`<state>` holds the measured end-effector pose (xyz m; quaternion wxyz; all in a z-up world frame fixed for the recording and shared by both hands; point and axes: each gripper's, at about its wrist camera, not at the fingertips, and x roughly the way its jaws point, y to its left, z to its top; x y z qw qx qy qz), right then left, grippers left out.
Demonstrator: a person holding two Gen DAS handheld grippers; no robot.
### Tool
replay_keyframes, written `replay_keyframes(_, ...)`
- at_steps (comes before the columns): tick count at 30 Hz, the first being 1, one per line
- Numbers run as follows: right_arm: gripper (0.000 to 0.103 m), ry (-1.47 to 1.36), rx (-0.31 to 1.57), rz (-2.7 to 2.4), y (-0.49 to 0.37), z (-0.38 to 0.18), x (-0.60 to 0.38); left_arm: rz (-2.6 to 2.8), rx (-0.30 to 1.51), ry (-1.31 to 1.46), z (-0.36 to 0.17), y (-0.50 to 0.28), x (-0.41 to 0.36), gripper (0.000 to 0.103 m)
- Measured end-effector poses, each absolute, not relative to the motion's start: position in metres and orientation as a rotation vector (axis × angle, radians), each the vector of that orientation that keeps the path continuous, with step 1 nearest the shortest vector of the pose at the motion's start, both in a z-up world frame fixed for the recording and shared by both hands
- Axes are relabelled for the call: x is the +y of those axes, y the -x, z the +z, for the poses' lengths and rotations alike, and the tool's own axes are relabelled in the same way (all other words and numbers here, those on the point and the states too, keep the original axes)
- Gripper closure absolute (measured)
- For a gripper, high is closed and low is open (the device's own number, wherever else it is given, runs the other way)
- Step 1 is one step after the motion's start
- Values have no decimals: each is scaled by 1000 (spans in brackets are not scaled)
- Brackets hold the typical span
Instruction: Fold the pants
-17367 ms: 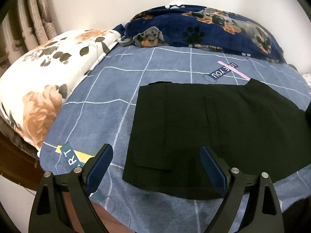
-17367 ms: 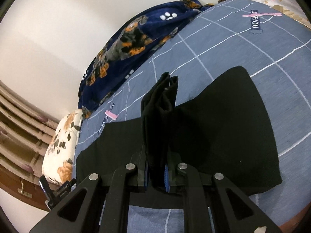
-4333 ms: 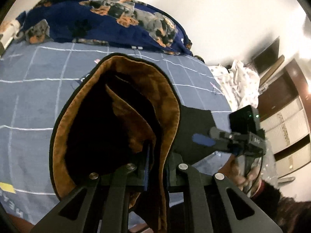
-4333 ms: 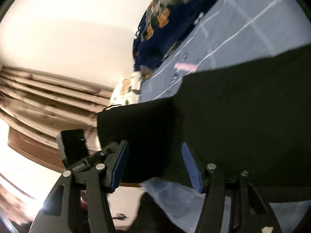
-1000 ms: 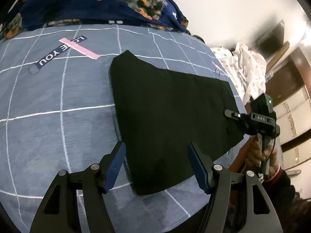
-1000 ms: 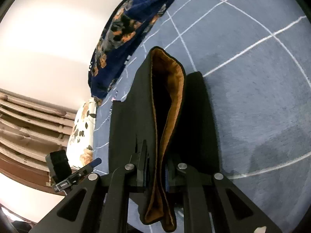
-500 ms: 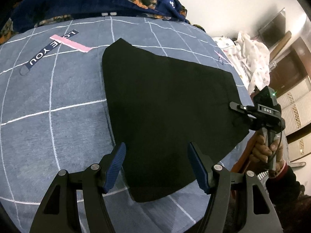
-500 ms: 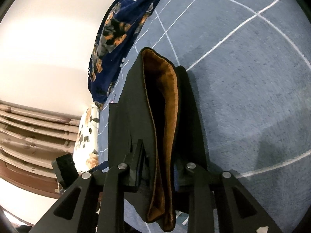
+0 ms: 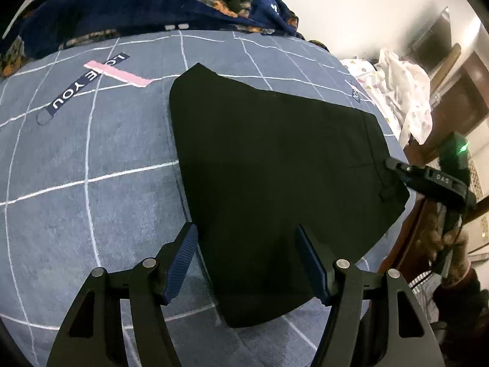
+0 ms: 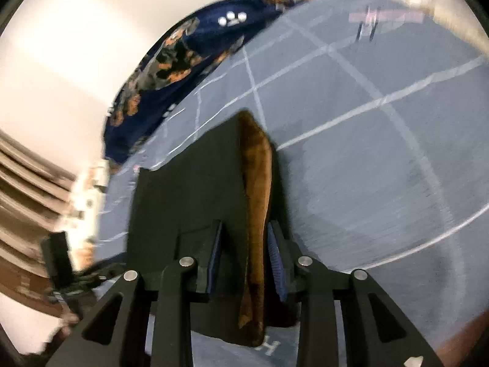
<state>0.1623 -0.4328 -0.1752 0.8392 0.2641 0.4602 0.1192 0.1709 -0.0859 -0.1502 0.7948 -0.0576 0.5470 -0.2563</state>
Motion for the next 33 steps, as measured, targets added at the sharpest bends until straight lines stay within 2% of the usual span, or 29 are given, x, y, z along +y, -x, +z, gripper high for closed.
replay_keyframes(11, 74, -309, 921, 83, -150, -139, -421, -548, 1142, 106, -144, -165, -85, 37)
replay_keyframes(31, 75, -271, 945, 67, -133, -135, -399, -537, 1108, 132, -140, -163, -71, 37)
replay_keyframes(33, 80, -354, 962, 110, -130, -138, -402, -530, 1099, 115, -139, -162, -71, 37)
